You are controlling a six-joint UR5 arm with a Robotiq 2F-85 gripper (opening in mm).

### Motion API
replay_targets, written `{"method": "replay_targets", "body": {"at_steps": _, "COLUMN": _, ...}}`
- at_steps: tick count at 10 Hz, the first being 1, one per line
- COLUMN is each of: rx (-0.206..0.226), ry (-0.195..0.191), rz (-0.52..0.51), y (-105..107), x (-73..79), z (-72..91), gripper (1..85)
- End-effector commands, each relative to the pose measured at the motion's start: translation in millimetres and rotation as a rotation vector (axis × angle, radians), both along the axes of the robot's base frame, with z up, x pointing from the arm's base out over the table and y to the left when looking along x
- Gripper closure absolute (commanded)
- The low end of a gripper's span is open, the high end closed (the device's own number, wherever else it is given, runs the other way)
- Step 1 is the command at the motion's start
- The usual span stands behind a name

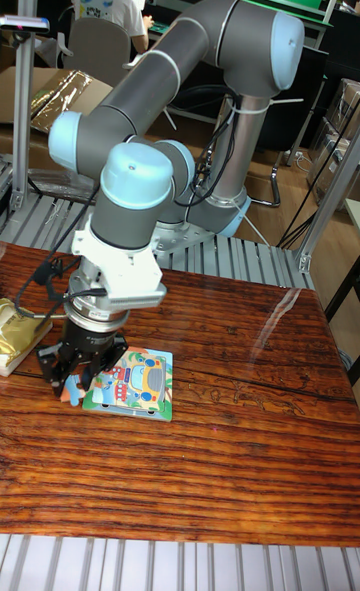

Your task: Assemble one piece of a puzzle

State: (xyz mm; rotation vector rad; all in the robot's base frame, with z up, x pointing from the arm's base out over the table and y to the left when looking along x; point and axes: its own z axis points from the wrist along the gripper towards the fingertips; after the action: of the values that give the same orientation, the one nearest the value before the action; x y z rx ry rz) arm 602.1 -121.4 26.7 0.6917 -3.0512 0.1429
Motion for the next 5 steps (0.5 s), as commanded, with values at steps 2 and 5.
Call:
{"method": "replay_targets", "body": {"at_steps": 2, "rx": 0.035, "ry": 0.024, "rz": -0.171, "y": 7.7, "x": -15.5, "z": 2.9, "gripper": 59.0}}
{"method": "replay_targets", "body": {"at_steps": 5, "rx": 0.056, "ry": 0.020, "rz": -0.267, "y": 14.4, "x": -18.3, "z": 4.3, "gripper": 59.7}}
